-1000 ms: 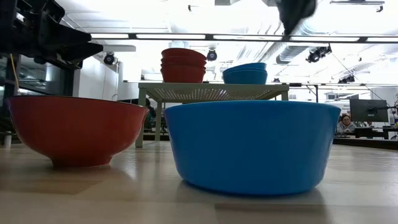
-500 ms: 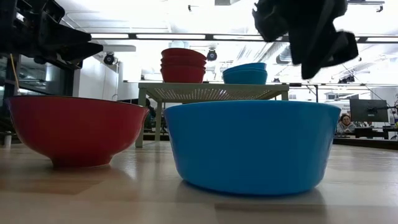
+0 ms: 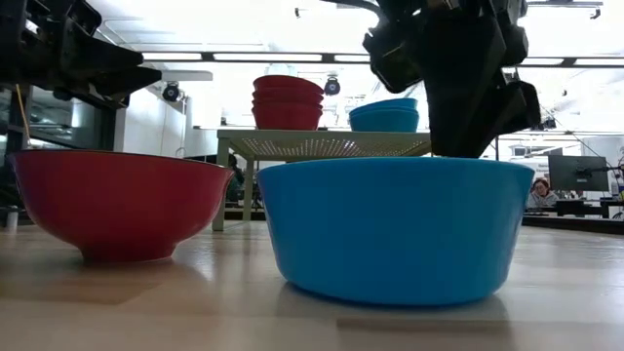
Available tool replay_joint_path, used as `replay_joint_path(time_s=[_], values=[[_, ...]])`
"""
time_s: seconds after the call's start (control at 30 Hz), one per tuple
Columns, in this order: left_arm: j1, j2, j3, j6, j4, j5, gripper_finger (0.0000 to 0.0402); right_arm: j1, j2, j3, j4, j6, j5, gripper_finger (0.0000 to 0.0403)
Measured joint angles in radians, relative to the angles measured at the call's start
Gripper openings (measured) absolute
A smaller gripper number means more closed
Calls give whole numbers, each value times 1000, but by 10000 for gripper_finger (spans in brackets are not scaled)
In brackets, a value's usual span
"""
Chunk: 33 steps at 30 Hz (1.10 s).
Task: Pick & Place Mini bowls
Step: Stack the blue bowl on the blue bowl on the shelf
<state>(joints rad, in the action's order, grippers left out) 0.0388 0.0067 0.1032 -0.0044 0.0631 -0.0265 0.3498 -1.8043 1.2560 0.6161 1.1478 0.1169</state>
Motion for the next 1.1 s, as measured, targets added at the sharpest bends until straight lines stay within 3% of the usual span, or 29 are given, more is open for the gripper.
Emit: replay_joint_path(time_s=[0.23, 0.67, 0.97, 1.1], values=[[0, 0, 0, 0, 0, 0, 213, -1, -85, 80, 36, -73, 3, 119], [0, 0, 0, 0, 0, 0, 213, 0, -133, 93, 30, -165, 39, 115], [0, 0, 0, 0, 0, 0, 213, -1, -133, 89, 30, -214, 52, 10], [0, 0, 0, 0, 0, 0, 213, -12, -133, 89, 36, -215, 79, 3]])
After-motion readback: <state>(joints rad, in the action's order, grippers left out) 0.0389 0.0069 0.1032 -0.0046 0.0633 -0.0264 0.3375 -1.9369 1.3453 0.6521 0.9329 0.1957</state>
